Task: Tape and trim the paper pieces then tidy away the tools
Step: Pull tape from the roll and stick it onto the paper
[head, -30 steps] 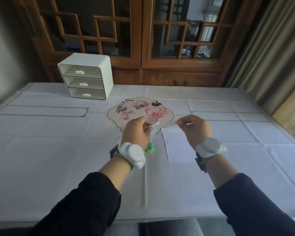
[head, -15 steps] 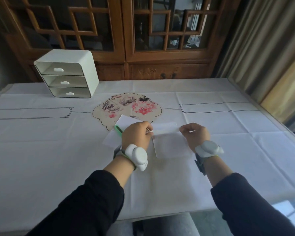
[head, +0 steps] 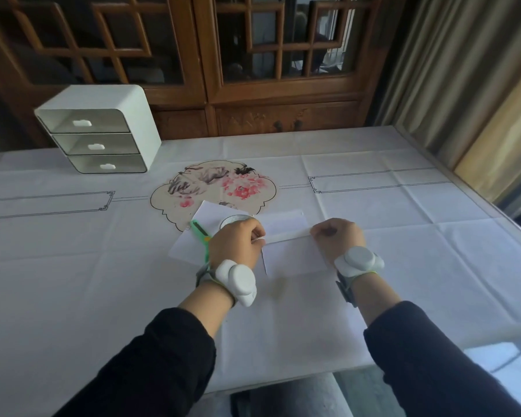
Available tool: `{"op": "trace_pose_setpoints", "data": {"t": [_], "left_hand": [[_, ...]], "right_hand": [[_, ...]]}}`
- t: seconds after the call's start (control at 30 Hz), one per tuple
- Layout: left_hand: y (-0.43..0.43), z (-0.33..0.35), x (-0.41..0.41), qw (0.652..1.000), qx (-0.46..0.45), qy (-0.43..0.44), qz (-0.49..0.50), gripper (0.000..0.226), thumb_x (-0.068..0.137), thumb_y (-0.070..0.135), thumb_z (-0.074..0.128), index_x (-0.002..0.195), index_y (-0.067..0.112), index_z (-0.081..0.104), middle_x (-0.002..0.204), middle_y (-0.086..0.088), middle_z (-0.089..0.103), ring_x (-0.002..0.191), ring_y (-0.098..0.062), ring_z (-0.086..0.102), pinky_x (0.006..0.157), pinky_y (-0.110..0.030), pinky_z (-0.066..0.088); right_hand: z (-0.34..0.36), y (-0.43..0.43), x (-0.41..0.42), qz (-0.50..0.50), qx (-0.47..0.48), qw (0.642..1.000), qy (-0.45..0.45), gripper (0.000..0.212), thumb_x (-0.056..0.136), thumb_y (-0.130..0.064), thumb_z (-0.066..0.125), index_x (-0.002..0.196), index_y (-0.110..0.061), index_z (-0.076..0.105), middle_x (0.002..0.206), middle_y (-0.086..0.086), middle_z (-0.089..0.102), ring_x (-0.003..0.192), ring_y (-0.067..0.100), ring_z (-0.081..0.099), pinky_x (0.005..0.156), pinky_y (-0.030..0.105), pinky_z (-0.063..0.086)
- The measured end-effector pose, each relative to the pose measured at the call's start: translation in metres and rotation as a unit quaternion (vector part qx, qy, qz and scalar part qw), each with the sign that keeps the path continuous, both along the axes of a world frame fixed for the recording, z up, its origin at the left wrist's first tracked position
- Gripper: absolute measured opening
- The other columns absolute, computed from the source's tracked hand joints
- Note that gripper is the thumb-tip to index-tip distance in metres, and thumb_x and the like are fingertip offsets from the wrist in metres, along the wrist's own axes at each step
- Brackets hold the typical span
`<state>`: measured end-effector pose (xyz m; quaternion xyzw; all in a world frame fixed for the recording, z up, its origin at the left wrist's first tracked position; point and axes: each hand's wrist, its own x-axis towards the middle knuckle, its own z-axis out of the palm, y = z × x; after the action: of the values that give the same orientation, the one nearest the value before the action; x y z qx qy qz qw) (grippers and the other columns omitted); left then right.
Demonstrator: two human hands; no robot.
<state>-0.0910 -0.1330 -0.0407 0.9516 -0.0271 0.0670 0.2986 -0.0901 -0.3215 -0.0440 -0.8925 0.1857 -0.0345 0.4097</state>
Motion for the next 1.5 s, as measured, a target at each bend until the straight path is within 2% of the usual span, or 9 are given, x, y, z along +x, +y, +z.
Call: {"op": "trace_pose_setpoints", "data": {"t": [0.2,0.5,0.6,0.73,0.9,1.0,1.13,1.37,1.5], "left_hand": [[0.0,0.001,0.001,1.0,-0.012,-0.006,-0.003,0.01,0.08,0.02,0.065,0.088,0.026,0.064,0.082,0.01,0.066,0.082,-0.013,0.061,0.069,-0.026,0.049],[0.011,0.023,0.0,0.996,-0.063,-0.061,-0.023,0.035,0.086,0.004,0.051,0.116,0.017,0.062,0.114,-0.006,0.059,0.102,-0.024,0.057,0.083,-0.027,0.043],[0.02,0.03,-0.003,0.99,-0.128,-0.06,-0.006,0.035,0.086,0.001,0.052,0.118,0.013,0.062,0.101,-0.007,0.055,0.094,-0.023,0.057,0.089,-0.023,0.041],[0.036,0.036,-0.01,0.976,-0.203,-0.058,0.047,0.029,0.083,0.008,0.058,0.107,0.02,0.068,0.089,-0.002,0.055,0.081,-0.014,0.054,0.076,-0.009,0.034],[0.046,0.038,-0.016,0.963,-0.255,-0.06,0.069,0.014,0.078,0.028,0.069,0.089,0.019,0.073,0.085,-0.005,0.067,0.079,-0.018,0.063,0.077,-0.025,0.047],[0.053,0.038,-0.015,0.96,-0.254,-0.077,0.09,0.021,0.076,0.035,0.072,0.078,0.015,0.07,0.079,0.001,0.064,0.075,-0.016,0.059,0.07,-0.023,0.044],[0.064,0.038,-0.012,0.959,-0.249,-0.09,0.104,0.016,0.076,0.027,0.071,0.071,0.014,0.065,0.073,0.003,0.061,0.066,-0.009,0.056,0.062,-0.015,0.04],[0.082,0.045,-0.012,0.971,-0.214,-0.078,0.078,0.008,0.081,0.022,0.066,0.079,0.02,0.059,0.077,0.002,0.061,0.072,-0.015,0.057,0.069,-0.025,0.046],[0.094,0.043,-0.011,0.979,-0.195,-0.06,0.026,0.03,0.088,0.014,0.055,0.112,0.033,0.054,0.084,-0.004,0.052,0.076,-0.027,0.059,0.07,-0.045,0.054]], "right_hand": [[0.003,0.002,-0.001,-0.012,0.011,1.0,0.004,0.022,0.082,-0.034,0.057,0.061,-0.037,0.061,0.088,-0.01,0.066,0.079,0.018,0.064,0.083,0.035,0.054],[0.032,0.023,0.008,0.024,0.092,0.989,-0.11,0.021,0.088,-0.008,0.052,0.077,-0.023,0.063,0.075,-0.004,0.064,0.067,0.015,0.056,0.049,0.008,0.041],[0.042,0.036,0.011,0.026,0.126,0.982,-0.137,0.02,0.087,-0.006,0.051,0.08,-0.02,0.064,0.076,-0.001,0.067,0.063,0.006,0.058,0.054,0.011,0.043],[0.054,0.053,0.013,0.046,0.119,0.979,-0.159,0.019,0.087,-0.007,0.052,0.083,-0.017,0.067,0.072,-0.005,0.066,0.059,-0.001,0.057,0.047,0.001,0.038],[0.062,0.068,0.009,0.059,0.105,0.98,-0.161,0.016,0.087,-0.013,0.054,0.085,-0.018,0.069,0.076,-0.003,0.069,0.067,0.007,0.061,0.05,0.004,0.04],[0.063,0.075,0.008,0.068,0.103,0.98,-0.158,0.015,0.086,-0.015,0.055,0.083,-0.019,0.069,0.08,0.0,0.072,0.072,0.013,0.063,0.058,0.016,0.044],[0.065,0.086,0.009,0.084,0.107,0.976,-0.169,0.015,0.086,-0.012,0.057,0.082,-0.018,0.07,0.075,-0.002,0.07,0.061,0.002,0.059,0.06,0.014,0.045],[0.069,0.104,0.013,0.114,0.117,0.968,-0.188,0.012,0.088,-0.012,0.058,0.088,-0.018,0.068,0.072,-0.006,0.068,0.051,-0.009,0.055,0.056,0.004,0.043],[0.07,0.122,0.014,0.136,0.129,0.961,-0.201,0.009,0.088,-0.013,0.06,0.087,-0.018,0.067,0.07,-0.007,0.065,0.057,-0.004,0.056,0.057,0.005,0.042]]}}
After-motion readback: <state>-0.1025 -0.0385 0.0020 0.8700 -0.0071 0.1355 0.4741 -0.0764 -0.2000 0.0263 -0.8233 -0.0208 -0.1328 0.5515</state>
